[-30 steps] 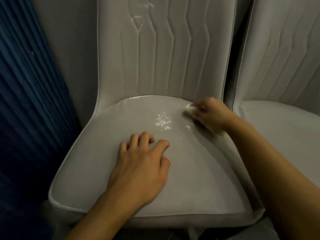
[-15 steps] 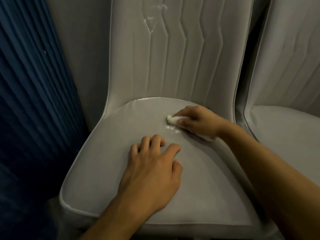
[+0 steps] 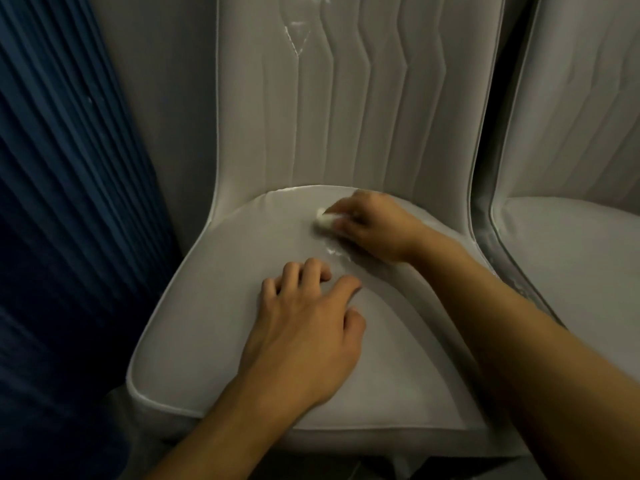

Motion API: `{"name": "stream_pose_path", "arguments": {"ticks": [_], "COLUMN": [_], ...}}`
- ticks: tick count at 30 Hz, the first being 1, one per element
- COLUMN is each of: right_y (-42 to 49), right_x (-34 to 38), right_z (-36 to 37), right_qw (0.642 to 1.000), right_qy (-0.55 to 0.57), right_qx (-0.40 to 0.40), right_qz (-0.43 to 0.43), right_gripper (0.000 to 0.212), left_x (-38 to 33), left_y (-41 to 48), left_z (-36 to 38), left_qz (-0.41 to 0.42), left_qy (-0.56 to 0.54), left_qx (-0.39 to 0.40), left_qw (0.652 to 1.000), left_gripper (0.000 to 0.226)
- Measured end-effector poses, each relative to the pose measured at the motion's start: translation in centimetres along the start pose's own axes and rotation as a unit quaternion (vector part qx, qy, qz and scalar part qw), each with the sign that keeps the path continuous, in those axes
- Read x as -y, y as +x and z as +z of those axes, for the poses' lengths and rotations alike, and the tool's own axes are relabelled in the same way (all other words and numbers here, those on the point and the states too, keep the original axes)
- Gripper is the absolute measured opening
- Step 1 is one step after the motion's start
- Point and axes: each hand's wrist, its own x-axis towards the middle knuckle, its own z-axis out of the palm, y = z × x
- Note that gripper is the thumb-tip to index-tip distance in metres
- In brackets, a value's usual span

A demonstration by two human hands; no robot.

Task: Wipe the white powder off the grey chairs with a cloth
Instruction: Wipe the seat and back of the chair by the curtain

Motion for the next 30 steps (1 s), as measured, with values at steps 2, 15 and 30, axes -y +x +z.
{"name": "stream_pose_path", "arguments": {"ticks": [2,15,30], "right_y": [0.3,-3.5,-2.8], "right_x": [-2.6,0.8,2.8], "right_z": [-0.7,-0.6,0.1], "right_qw": [0.992,0.994,0.997], "right_qy": [-0.042,0.062,0.051], "right_qx": [-0.076,0.084,0.042], "right_qz": [0.09,0.012,0.049], "right_gripper": [0.03,0.032,0.033], "left_x": [0.0,-0.1,-0.4], "left_y": [-0.1,-0.1,-0.3], "left_z": [-0.1,-0.1,-0.3], "left_qz": [-0.002,0.002,0.001], "left_qy": [-0.004,0.0,0.007], "left_qx": [-0.002,-0.001,0.0], "left_qw": [1.0,1.0,1.0], "left_gripper": [0.04,0.041,0.042]}}
